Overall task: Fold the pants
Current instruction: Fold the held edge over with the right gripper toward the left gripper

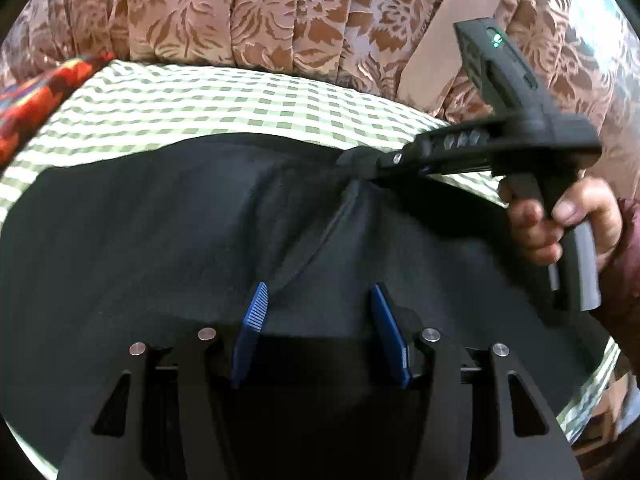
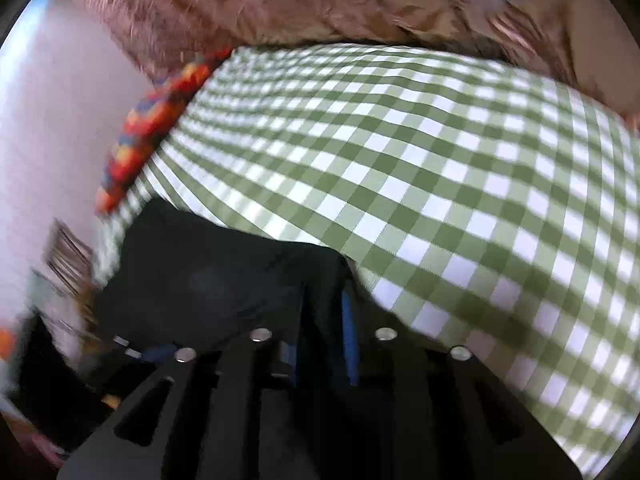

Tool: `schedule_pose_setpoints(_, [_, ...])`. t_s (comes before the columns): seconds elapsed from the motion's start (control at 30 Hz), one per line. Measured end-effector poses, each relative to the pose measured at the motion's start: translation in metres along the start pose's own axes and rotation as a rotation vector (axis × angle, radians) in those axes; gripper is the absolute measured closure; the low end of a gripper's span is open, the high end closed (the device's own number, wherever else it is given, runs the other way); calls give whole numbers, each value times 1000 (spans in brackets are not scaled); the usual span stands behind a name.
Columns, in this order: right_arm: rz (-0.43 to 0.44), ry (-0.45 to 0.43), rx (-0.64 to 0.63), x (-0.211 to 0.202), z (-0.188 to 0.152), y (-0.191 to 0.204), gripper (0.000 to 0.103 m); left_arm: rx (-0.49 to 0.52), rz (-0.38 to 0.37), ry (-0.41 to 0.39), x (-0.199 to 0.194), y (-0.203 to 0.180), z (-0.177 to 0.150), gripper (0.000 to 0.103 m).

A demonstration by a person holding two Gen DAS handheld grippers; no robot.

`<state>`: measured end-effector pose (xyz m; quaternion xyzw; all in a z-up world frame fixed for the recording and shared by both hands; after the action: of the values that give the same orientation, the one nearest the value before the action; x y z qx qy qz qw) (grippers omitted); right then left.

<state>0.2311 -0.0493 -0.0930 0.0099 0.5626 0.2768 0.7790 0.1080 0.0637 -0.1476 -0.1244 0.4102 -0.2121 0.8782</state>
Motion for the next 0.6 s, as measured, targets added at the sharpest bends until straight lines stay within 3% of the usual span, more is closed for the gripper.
schedule_pose_setpoints(0.03, [2, -31, 40, -12, 0, -8, 64, 1, -3, 2, -1, 0, 1, 50])
schedule_pose_setpoints(0.13, [11, -90, 90, -43, -4, -24, 64, -8, -19, 6, -8, 2, 4, 50])
schedule_pose_setpoints(0.17, [0, -113, 105, -58, -9, -33, 66, -10, -15, 4, -10, 3, 5, 50])
schedule_pose_setpoints(0.23, [5, -128, 100, -77, -23, -39, 80, -21, -6, -14, -18, 5, 7, 50])
schedule_pose_setpoints(0.33, [12, -119, 65, -91, -52, -34, 82, -33, -3, -37, -27, 8, 8, 50])
schedule_pose_setpoints(0.4, [-9, -102, 45, -91, -66, -28, 82, -41, 6, -40, -32, 12, 5, 50])
schedule_pose_setpoints(0.53, [-161, -40, 81, -53, -74, -37, 86, -83, 64, -12, -37, 26, -11, 50])
schedule_pose_setpoints(0.6, [-167, -37, 111, -45, -76, -43, 85, -97, 85, -19, -44, 30, -15, 50])
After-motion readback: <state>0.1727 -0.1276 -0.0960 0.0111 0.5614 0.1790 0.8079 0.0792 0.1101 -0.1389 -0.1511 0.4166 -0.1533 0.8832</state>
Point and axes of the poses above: each gripper's, at about its wrist camera, not at the fingertips, and x roughly the way its jaws point, y to its left, z to its top, the point moved 5 cm from there along x, roughly the way its jaws point, and after that the axes turned 14 degrees about -z, right-handed, at the moved point
